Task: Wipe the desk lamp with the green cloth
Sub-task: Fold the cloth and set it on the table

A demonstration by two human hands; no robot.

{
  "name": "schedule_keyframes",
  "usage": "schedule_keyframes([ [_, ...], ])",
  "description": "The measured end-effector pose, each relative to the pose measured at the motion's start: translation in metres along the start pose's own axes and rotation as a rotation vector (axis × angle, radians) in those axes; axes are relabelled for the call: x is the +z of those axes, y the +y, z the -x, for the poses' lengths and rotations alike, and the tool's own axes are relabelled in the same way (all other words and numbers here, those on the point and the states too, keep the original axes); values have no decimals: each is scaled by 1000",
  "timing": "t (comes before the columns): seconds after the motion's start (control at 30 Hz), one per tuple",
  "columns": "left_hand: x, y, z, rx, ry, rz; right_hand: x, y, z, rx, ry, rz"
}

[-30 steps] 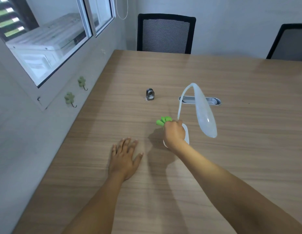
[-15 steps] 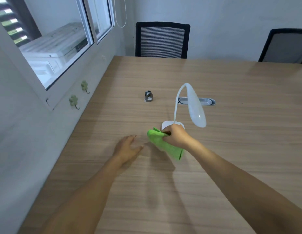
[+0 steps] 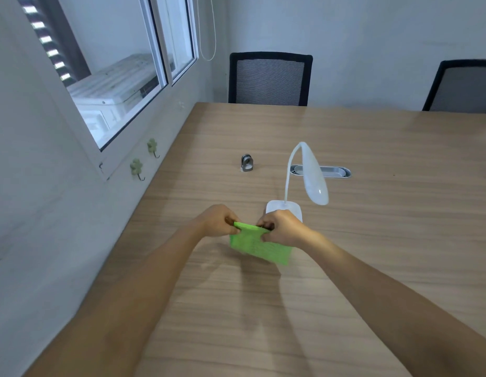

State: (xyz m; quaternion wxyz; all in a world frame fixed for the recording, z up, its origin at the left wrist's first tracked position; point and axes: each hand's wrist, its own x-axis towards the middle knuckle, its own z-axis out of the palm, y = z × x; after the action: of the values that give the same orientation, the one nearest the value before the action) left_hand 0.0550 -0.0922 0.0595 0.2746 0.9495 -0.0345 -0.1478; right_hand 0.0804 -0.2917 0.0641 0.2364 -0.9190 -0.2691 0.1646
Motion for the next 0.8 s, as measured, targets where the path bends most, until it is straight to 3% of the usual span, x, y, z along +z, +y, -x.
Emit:
schedule_keyframes([
  [0.3,-26,-57,26,-93,203,-34,20,-33,-23,-30,-11,65],
  [0.53,-17,-93,48,-190,400,-100,71,-78,-45,-117,264,421],
  [0.7,7,-120,62,-217,322,-215,116,-81,-45,-178,287,597],
  [0.8,15,-127,68,-230,228,-303,132,-78,-39,-237,207,593],
])
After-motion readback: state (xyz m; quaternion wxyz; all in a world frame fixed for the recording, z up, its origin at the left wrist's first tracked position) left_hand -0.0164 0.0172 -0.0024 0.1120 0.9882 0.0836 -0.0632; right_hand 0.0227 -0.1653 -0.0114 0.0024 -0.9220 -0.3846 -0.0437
